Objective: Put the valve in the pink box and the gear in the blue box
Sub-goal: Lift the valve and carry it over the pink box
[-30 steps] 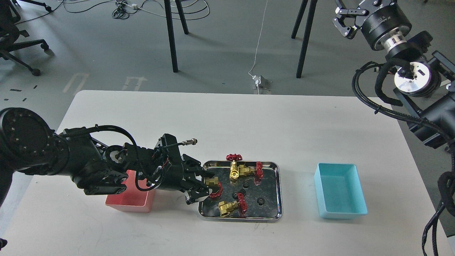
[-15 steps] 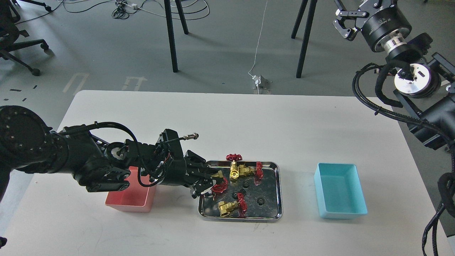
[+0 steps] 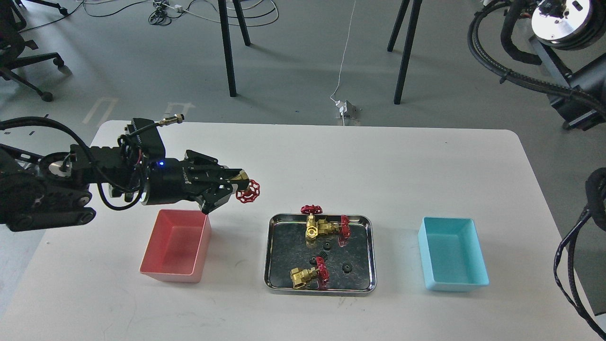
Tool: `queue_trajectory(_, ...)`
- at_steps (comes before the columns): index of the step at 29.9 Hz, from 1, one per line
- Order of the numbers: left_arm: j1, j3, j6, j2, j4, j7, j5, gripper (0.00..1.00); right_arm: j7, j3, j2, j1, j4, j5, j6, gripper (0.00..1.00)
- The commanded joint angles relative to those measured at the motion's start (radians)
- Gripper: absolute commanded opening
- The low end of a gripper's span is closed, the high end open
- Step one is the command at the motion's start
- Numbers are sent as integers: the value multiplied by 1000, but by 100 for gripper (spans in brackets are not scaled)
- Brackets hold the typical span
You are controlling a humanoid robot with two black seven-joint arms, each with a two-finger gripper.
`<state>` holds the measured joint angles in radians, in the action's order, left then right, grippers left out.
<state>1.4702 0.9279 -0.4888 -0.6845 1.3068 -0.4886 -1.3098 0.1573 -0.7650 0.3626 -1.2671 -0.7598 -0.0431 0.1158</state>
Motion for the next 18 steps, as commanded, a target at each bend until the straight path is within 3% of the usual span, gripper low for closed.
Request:
queue_trajectory(1,-14,-9,0,-145,46,0,-115,10,-2,18,-4,-3,5,0,-2,100)
queue_trajectory(8,-139,-43,0,-282,35,0,-239,11,-2,10,-11,60,-9,-1,2,100)
queue_trajectory(18,-300,-132,0,-257,-89,0,-244,11,-2,3,2,83,-10,-1,5,100)
